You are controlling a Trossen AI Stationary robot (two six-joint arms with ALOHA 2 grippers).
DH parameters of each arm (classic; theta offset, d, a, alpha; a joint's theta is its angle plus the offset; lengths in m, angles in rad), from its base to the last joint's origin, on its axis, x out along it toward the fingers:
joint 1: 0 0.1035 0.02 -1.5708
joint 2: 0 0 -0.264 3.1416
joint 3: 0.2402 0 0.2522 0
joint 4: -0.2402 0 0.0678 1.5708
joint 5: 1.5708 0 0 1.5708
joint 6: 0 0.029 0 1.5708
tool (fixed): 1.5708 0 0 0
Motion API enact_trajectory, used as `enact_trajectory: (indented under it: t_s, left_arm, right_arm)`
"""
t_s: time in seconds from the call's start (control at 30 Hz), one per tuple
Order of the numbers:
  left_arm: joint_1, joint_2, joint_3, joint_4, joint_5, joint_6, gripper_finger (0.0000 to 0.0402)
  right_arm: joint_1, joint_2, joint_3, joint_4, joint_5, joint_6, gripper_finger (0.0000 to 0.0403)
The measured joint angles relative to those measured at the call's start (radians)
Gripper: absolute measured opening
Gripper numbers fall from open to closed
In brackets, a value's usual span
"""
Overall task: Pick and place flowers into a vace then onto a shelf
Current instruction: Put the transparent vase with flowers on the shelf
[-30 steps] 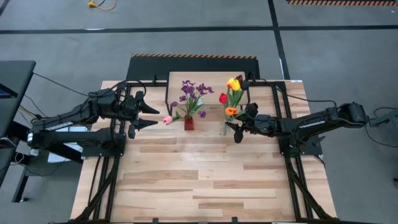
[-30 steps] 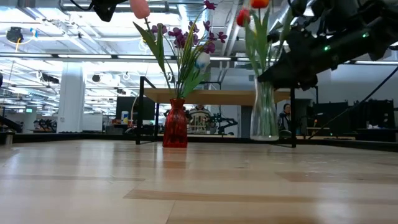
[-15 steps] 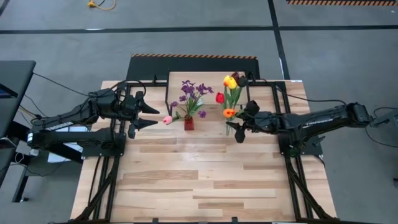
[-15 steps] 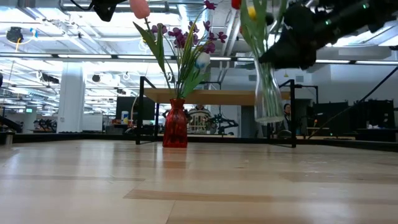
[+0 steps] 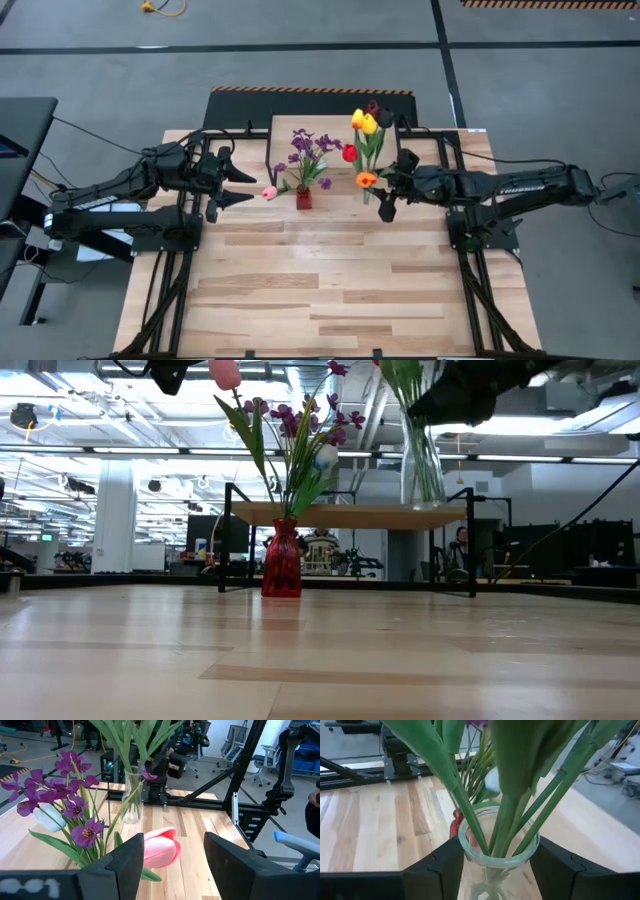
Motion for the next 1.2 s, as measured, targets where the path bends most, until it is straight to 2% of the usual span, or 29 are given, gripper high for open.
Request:
enact_trajectory:
  t_s: [0.13,0.43,0.73,1.2]
  left_arm:
    - [0.000,0.000,0.000,0.000,0.000,0.000,0.0197]
    - [0.000,0.000,0.000,0.000,0.002,-0.017,0.0197]
    - [0.000,0.000,0.000,0.000,0.004,-0.019,0.0197]
    - [0.000,0.000,0.000,0.000,0.003,-0.019,0.0197]
  right_arm:
    - [-0.023,0.000,0.045,-0.034,0.001,-0.033,0.0181]
    - [-0.133,-0.059,0.057,-0.061,-0.003,-0.054,0.0186]
    - [-0.248,-0.131,0.057,-0.060,-0.071,-0.064,0.0182]
    - [-0.452,-0.086,0.057,-0.028,-0.196,-0.064,0.0186]
